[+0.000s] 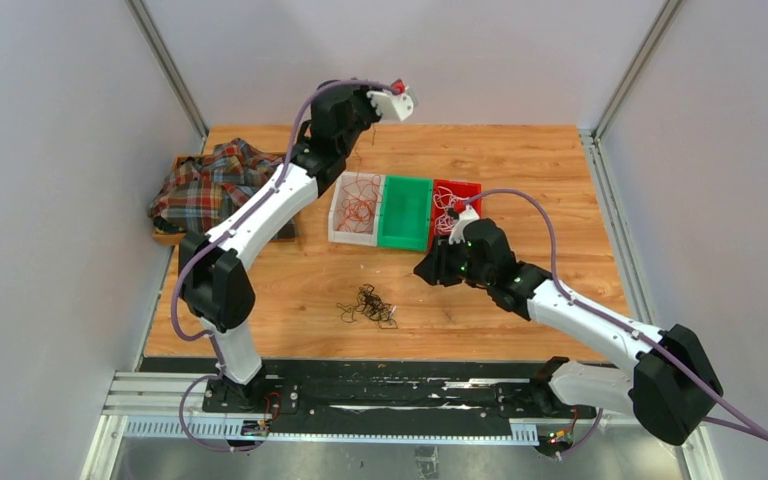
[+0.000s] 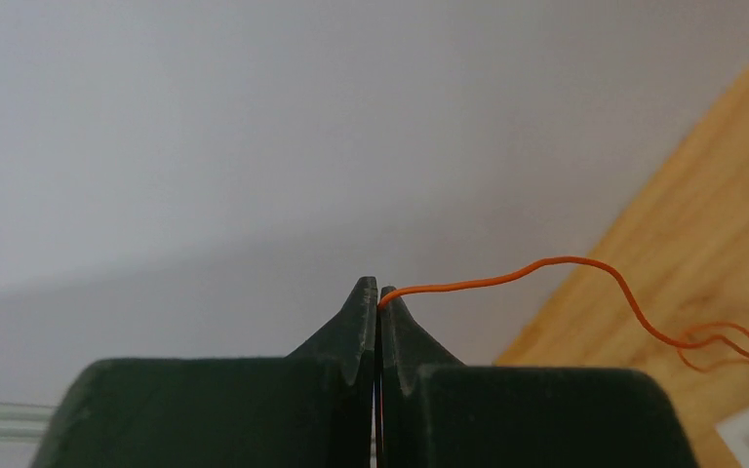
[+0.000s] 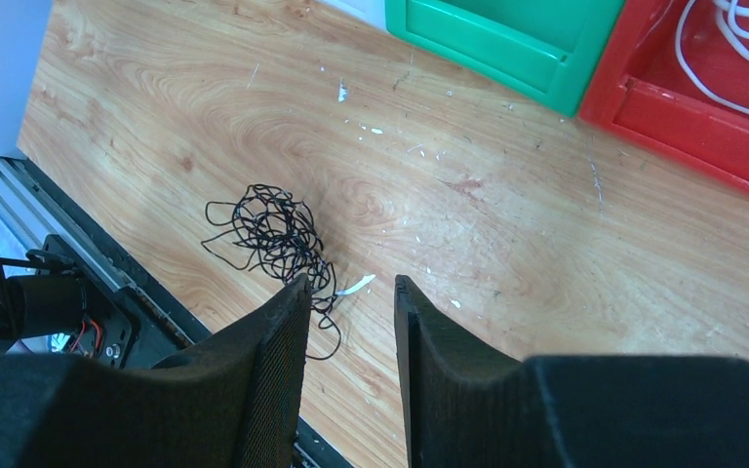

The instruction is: Untangle the cables

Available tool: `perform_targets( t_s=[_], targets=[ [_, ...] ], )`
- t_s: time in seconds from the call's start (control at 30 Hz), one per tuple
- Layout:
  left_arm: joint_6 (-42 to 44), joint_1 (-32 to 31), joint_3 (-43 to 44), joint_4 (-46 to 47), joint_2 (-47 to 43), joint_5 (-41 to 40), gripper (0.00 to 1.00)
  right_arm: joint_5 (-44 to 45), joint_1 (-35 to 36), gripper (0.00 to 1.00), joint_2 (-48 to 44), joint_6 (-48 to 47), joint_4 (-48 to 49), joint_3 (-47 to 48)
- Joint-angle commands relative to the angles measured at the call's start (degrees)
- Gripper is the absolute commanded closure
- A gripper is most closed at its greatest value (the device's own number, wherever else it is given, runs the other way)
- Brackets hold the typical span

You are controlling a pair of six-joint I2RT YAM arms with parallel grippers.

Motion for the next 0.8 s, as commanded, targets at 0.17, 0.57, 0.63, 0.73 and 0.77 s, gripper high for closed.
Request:
perform_targets(
  t_s=[0.17, 0.57, 0.63, 0.73, 0.77],
  targets=[
    [-13.3, 0.7, -10.7, -17.0, -5.5, 1.8, 1.0, 1.5, -2.2, 0.63, -2.3, 0.2, -2.0, -1.5],
    [-29.9, 0.6, -14.6, -32.0, -6.3, 7.7, 1.0, 1.7, -3.1, 0.64, -2.9, 0.2, -2.9, -1.8],
    [-30.5, 0.6, -17.1, -31.4, -6.5, 7.3, 1.0, 1.8, -3.1, 0.64, -2.9, 0.2, -3.0, -2.0],
    [-30.6, 0.6, -19.3, -28.2, -6.4, 5.3, 1.0, 1.8, -3.1, 0.64, -3.0, 0.2, -3.1, -2.3],
    [-30.5, 0.6, -19.5, -26.9, -6.1, 4.8, 1.0, 1.8, -3.2, 0.64, -3.1, 0.3, -3.2, -2.5]
  ],
)
